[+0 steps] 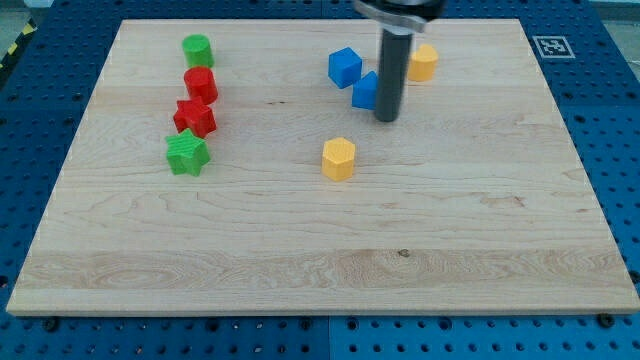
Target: Push the blue triangle closer to the blue cube
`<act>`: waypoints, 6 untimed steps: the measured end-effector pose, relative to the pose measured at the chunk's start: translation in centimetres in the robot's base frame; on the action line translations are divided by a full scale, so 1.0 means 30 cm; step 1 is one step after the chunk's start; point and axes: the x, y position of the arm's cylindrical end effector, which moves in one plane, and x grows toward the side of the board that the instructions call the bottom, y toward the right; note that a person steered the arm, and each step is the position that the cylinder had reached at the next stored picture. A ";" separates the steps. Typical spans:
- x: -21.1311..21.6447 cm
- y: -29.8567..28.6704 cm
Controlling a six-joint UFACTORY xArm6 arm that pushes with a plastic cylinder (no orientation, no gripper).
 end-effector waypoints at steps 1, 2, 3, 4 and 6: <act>0.002 0.131; -0.024 0.099; -0.070 0.024; -0.087 -0.052; -0.104 -0.134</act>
